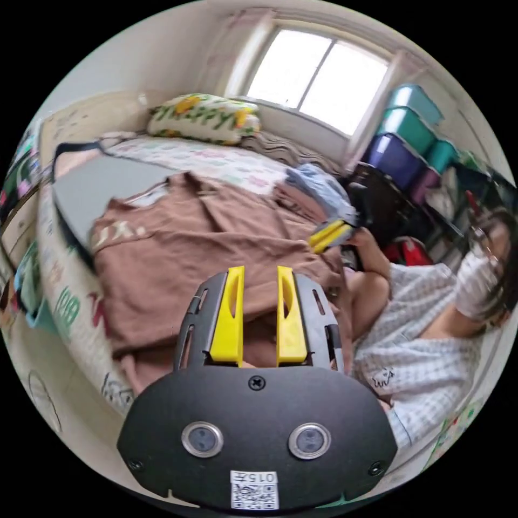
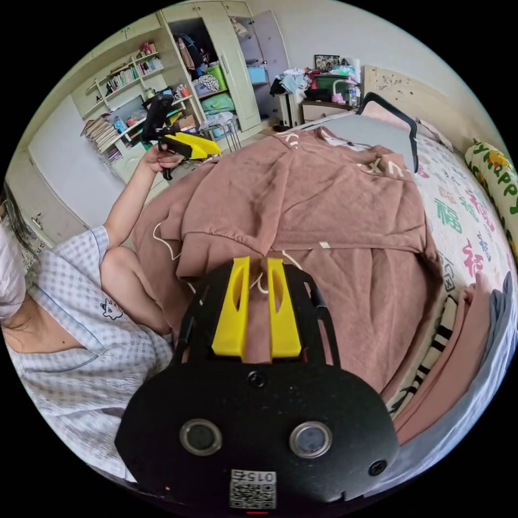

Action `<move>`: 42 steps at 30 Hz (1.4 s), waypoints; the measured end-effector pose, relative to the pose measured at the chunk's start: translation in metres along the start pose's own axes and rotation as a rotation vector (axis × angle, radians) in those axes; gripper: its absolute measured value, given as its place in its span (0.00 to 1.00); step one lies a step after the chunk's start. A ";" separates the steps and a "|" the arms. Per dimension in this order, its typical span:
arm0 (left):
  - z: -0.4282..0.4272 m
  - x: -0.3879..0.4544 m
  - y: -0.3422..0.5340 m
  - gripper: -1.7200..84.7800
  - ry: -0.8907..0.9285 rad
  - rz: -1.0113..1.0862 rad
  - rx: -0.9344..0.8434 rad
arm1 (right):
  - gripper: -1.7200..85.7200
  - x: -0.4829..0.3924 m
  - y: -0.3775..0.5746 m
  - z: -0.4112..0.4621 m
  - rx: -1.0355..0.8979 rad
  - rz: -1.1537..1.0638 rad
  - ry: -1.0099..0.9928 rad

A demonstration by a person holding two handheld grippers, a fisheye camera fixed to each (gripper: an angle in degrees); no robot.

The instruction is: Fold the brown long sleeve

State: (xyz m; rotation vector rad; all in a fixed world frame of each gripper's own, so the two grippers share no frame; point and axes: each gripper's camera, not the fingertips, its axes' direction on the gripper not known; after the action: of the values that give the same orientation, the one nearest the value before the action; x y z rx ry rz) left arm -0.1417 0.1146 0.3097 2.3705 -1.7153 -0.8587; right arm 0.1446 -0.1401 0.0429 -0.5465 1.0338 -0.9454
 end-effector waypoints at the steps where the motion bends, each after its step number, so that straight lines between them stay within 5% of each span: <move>1: 0.010 0.029 -0.005 0.13 0.047 0.106 -0.004 | 0.06 0.003 0.000 0.002 -0.003 0.006 -0.021; 6: 0.078 0.110 -0.006 0.12 0.084 0.373 -0.178 | 0.02 0.009 0.007 0.002 0.005 0.005 -0.035; 10: 0.138 0.114 0.019 0.10 0.070 0.389 -0.377 | 0.01 0.009 0.012 0.008 -0.036 0.005 0.024; 20: 0.087 0.065 0.036 0.10 0.113 0.320 -0.254 | 0.01 0.018 0.022 -0.003 -0.044 -0.050 -0.005; 23: 0.020 0.007 0.034 0.11 -0.168 0.160 -0.055 | 0.03 0.047 0.010 -0.037 0.077 -0.018 0.026; 25: -0.021 -0.074 0.026 0.11 -0.334 -0.140 0.123 | 0.06 0.082 -0.015 -0.052 0.138 0.058 0.137; 30: -0.028 -0.209 0.003 0.15 -0.517 -0.518 0.280 | 0.12 0.167 -0.079 -0.042 0.235 0.266 0.229; 42: 0.119 -0.388 -0.073 0.14 -0.528 -0.577 -0.027 | 0.17 0.275 -0.198 0.053 0.109 0.425 0.264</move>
State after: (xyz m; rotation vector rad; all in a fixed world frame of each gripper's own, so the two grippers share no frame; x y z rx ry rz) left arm -0.2194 0.5190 0.3306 2.8397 -1.0943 -1.6978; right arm 0.1666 -0.4797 0.0876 -0.1007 1.2653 -0.6988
